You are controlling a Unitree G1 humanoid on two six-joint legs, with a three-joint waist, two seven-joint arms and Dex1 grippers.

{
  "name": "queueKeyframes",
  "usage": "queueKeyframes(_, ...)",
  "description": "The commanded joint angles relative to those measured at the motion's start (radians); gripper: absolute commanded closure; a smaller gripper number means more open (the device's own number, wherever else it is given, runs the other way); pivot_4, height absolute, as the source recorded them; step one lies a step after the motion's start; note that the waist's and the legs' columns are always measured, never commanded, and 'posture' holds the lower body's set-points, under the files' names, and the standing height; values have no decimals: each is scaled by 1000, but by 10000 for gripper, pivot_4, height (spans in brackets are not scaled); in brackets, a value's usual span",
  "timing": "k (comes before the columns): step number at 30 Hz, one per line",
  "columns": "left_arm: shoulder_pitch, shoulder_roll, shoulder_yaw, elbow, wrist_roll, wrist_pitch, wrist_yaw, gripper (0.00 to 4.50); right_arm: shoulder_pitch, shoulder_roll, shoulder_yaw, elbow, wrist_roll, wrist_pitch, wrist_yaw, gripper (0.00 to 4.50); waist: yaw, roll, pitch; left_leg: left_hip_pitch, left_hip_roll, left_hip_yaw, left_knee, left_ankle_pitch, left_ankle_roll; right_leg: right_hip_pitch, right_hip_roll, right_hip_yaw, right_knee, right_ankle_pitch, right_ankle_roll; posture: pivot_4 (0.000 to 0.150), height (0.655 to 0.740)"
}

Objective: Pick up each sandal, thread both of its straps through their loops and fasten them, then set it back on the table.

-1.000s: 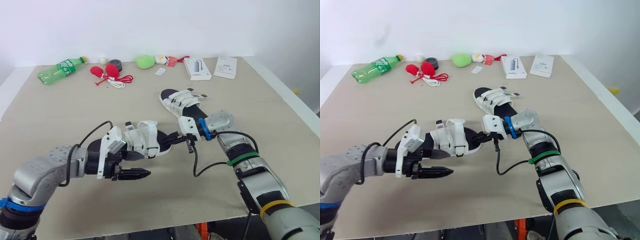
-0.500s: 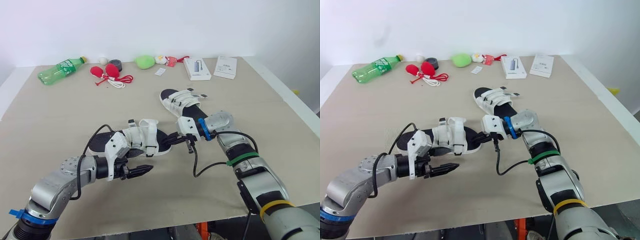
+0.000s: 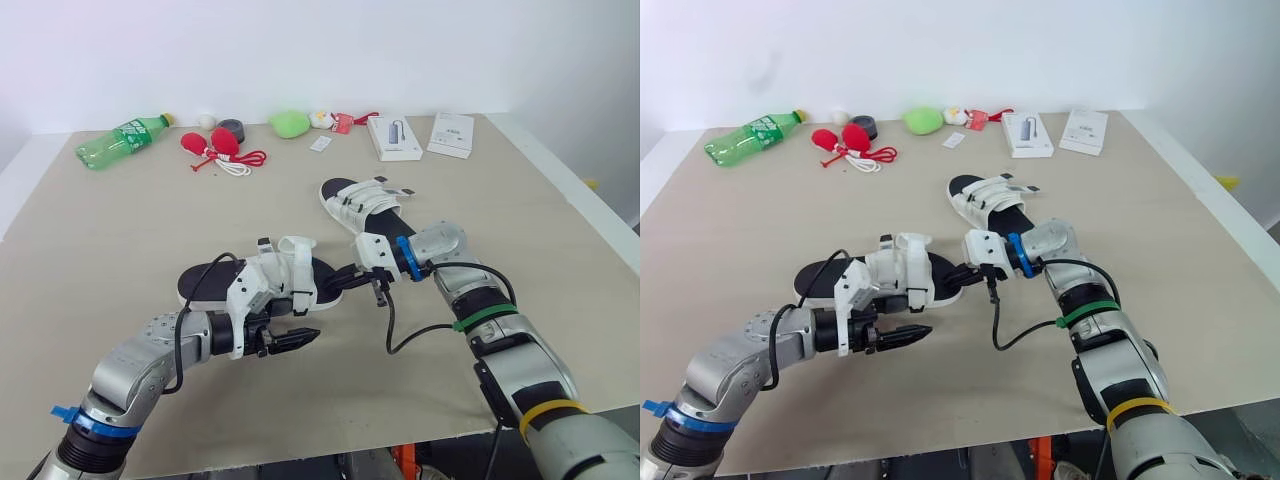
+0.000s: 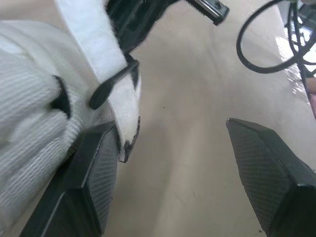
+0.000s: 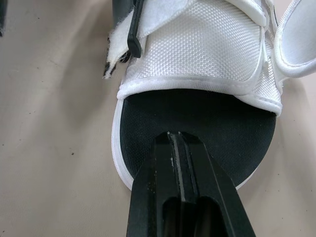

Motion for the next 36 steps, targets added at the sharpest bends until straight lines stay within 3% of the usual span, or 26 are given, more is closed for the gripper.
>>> queueKeyframes(1,-22,-5,-5,-6,-11,-18,-30,18409,-2,-11,7,-9,-12,2,2,45000,0,0,0,0,0,0,0,0,0,0,0,0,0,0,0,1500,7400)
queueKeyframes(4,-24,-10,-3,-5,-17,-11,-31,31007,0,-11,7,-13,-12,3,0,45000,0,0,0,0,0,0,0,0,0,0,0,0,0,0,0,1500,7400)
queueKeyframes(5,-25,-12,1,-4,-22,-4,-29,32298,0,-12,7,-13,-12,3,0,45000,0,0,0,0,0,0,0,0,0,0,0,0,0,0,0,1500,7400)
queueKeyframes(6,-25,-11,5,-2,-29,3,-31,37567,1,-12,7,-14,-12,3,0,45000,0,0,0,0,0,0,0,0,0,0,0,0,0,0,0,1500,7400)
queueKeyframes(7,-24,-9,8,-2,-35,9,-33,38872,2,-12,7,-15,-12,2,0,45000,0,0,0,0,0,0,0,0,0,0,0,0,0,0,0,1500,7400)
queueKeyframes(8,-22,-8,13,-3,-42,13,-34,43675,2,-13,7,-15,-12,2,0,45000,0,0,0,0,0,0,0,0,0,0,0,0,0,0,0,1500,7400)
queueKeyframes(9,-18,-5,16,-5,-46,15,-37,44559,4,-13,7,-16,-12,2,0,45000,0,0,0,0,0,0,0,0,0,0,0,0,0,0,0,1500,7400)
queueKeyframes(23,76,188,0,-188,-134,-8,-243,44559,14,-16,9,-21,-11,-1,0,45000,0,0,0,0,0,0,-1,0,0,-1,0,0,0,-1,0,1500,7400)
queueKeyframes(30,77,208,-16,-196,-97,-21,-227,44559,16,-15,11,-24,-11,-2,0,45000,0,0,0,-1,0,0,-1,0,0,-1,0,0,0,-1,-1,1500,7400)
queueKeyframes(33,63,233,-31,-204,-77,-40,-265,34970,14,-14,12,-22,-12,-3,0,45000,0,0,0,-1,0,0,-1,0,0,-1,0,0,0,-1,-1,1500,7400)
queueKeyframes(36,52,266,-16,-224,-86,-56,-298,21022,10,-12,13,-17,-14,-5,0,45000,0,0,0,-1,0,0,-1,0,0,-1,0,0,0,-1,-1,1500,7400)
